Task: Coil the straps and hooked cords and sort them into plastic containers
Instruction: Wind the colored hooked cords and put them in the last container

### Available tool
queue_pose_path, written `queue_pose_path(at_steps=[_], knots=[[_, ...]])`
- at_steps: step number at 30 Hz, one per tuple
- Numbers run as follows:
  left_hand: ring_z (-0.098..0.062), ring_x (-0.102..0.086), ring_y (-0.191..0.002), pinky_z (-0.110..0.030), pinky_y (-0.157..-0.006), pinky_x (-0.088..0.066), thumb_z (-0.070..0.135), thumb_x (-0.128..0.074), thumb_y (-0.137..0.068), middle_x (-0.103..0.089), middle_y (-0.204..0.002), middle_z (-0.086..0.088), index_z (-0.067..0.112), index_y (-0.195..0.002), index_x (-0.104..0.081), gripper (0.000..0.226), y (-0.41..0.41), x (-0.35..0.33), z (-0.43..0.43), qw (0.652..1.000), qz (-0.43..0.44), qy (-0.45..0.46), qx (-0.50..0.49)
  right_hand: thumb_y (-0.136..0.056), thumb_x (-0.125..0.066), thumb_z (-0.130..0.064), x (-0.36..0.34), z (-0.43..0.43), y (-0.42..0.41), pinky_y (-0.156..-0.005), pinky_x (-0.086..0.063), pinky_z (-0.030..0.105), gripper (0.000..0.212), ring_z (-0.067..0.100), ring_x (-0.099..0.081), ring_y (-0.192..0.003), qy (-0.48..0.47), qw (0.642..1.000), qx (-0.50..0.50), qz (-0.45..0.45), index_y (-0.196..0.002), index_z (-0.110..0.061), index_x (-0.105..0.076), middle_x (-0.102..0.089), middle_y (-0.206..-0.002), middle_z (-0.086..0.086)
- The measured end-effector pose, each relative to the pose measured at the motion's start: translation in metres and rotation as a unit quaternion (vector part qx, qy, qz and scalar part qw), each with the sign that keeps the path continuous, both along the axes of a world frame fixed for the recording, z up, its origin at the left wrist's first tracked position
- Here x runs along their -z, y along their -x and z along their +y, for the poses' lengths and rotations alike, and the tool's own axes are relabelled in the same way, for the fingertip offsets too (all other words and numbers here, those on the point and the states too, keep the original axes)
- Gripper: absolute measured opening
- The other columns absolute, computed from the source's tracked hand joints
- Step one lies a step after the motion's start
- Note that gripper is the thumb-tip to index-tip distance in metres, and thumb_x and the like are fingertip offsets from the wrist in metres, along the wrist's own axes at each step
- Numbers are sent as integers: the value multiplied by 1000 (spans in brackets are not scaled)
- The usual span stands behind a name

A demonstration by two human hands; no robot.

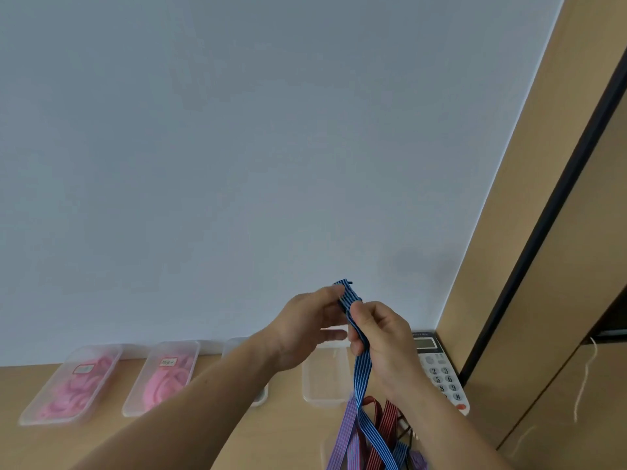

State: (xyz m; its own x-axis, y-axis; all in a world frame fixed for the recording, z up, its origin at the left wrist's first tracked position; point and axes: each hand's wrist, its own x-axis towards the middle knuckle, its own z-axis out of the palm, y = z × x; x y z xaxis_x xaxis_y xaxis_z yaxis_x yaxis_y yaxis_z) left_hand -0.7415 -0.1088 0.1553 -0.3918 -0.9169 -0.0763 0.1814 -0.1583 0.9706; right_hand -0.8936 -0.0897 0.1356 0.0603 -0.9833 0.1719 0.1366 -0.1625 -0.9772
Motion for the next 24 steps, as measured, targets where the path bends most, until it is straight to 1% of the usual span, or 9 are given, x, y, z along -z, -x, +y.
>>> queue_pose_path(at_steps=[2,6,9,11,14,18,20,22,24], knots=[[-23,-68,-100,-46,-97,-50,27,-58,-95,-74,-108,-7,7,-109,-69,26,1,0,-2,999,16,20,-24,-93,-64,-26,3,-1,-2,-50,-43,27,27,16,-49,-50,-7,1000,4,13,-66,-20,-67,-62,-62,6],[-28,-71,-96,-37,-81,-54,9,-55,-98,-73,-115,-12,4,-119,-62,23,-1,-3,-3,998,25,19,-63,-84,-74,-31,7,-4,0,-45,-44,27,30,18,-52,-46,-47,996,44,56,-65,-9,-66,-66,-58,12],[-33,-70,-102,-43,-91,-54,9,-58,-96,-74,-110,-12,8,-116,-66,21,0,-1,0,995,-12,46,-92,-82,-75,-37,8,-5,1,-44,-45,26,40,19,-55,-45,-81,990,58,100,-68,-2,-62,-66,-57,13],[-35,-70,-99,-43,-90,-56,13,-61,-96,-74,-105,-15,10,-107,-71,16,2,1,1,990,-27,65,-122,-86,-71,-40,7,-4,-1,-45,-45,26,44,18,-56,-46,-83,990,59,99,-72,1,-63,-67,-58,13],[-24,-71,-84,-31,-78,-58,17,-64,-95,-76,-93,-12,10,-101,-74,13,5,3,-1,979,-59,99,-168,-94,-62,-38,2,-3,-6,-44,-46,25,42,17,-57,-46,-88,991,55,80,-80,1,-66,-69,-61,12],[-13,-72,-74,-21,-65,-53,15,-61,-97,-77,-84,-2,13,-108,-71,15,4,6,-2,960,-108,147,-212,-98,-56,-34,-2,-2,-7,-47,-47,28,37,18,-60,-50,-106,990,23,88,-84,-3,-69,-70,-64,13],[-11,-72,-71,-24,-63,-53,18,-60,-98,-76,-78,3,19,-101,-70,11,3,12,0,929,-190,222,-225,-99,-54,-34,-4,-1,-7,-46,-47,27,37,19,-60,-50,-109,989,12,100,-81,-7,-71,-70,-64,13],[-14,-70,-69,-34,-64,-54,25,-56,-99,-72,-72,5,22,-99,-68,13,-1,22,-1,848,-344,335,-223,-100,-51,-37,-7,-1,-8,-44,-47,26,41,20,-60,-48,-112,988,5,104,-75,-12,-73,-69,-62,14],[-16,-67,-68,-38,-62,-53,23,-54,-99,-69,-73,7,23,-108,-68,17,-6,28,0,767,-417,434,-223,-100,-48,-42,-10,-2,-8,-42,-43,27,49,19,-55,-45,-120,988,3,93,-74,-8,-72,-66,-58,13]])
